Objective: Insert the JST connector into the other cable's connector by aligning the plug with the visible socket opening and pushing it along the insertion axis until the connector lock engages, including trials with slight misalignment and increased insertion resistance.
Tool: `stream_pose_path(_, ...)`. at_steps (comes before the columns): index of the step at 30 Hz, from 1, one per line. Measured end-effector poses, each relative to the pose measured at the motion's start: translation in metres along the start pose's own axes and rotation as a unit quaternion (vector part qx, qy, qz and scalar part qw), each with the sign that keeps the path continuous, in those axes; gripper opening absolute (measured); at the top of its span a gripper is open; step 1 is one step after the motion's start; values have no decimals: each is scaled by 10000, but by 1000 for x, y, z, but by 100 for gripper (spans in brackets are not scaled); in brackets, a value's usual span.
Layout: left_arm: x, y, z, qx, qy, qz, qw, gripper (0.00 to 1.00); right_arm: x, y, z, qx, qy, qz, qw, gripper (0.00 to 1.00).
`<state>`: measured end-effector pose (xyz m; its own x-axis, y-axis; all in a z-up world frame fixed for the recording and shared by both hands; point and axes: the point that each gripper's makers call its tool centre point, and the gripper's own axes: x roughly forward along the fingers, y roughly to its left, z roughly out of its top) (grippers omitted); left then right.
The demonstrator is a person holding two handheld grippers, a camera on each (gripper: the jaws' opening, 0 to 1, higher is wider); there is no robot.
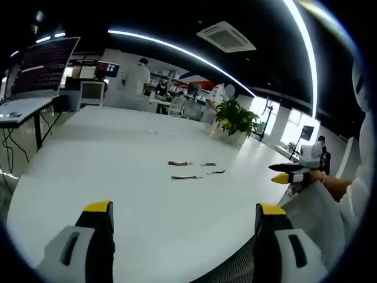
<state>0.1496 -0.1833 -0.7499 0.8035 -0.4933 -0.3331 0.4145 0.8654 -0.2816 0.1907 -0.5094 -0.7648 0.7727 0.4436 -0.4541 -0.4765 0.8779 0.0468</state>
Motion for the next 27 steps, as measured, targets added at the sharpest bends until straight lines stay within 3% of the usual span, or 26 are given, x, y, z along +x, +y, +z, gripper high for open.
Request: stream_pose_path(27,1,0,-1,25,35,2,10000,99,0,0,0,24,0,11,10000,87)
